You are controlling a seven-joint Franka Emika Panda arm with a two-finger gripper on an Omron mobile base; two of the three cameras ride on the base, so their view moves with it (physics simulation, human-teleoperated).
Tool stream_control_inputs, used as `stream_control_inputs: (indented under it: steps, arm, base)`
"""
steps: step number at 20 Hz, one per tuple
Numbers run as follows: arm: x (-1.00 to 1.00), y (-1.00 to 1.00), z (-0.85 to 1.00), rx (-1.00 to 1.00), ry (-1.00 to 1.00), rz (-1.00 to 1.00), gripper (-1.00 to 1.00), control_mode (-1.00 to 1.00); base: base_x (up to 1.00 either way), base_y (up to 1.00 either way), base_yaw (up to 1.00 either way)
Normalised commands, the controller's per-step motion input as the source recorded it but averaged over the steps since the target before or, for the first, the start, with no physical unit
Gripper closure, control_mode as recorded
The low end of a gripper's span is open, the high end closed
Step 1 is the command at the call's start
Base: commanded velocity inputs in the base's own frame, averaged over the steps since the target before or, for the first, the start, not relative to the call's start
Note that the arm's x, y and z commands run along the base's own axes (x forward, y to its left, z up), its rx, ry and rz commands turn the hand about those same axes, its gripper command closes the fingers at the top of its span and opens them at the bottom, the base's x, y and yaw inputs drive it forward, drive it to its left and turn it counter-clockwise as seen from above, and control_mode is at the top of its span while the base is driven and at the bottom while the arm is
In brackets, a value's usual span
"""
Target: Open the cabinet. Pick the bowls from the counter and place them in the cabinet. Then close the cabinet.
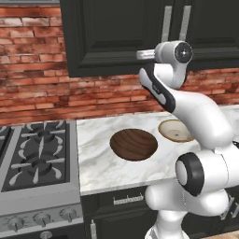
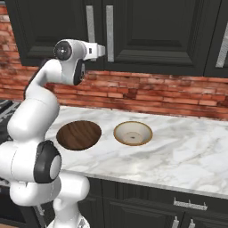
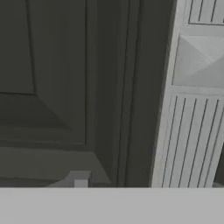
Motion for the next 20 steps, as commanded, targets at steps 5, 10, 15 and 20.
stream_control_inputs:
  steps: [5, 10, 15, 20]
  arm:
    - [-0.02, 1.00, -0.87, 0.23, 0.00, 0.23, 1.00, -1.00]
    - [-0.69, 1.00, -0.33, 0.21, 0.02, 0.20, 1.00, -1.00]
    - [-1.00, 1.00, -0.04, 0.02, -0.04, 0.04, 1.00, -1.00]
    - [-1.00, 1.00, 0.00, -0.03, -0.05, 0.00, 1.00, -1.00]
  base:
    - [0.00, 0.00, 0.00]
    - [0.00, 0.00, 0.00]
    - [0.00, 0.00, 0.00]
    - [0.00, 0.00, 0.00]
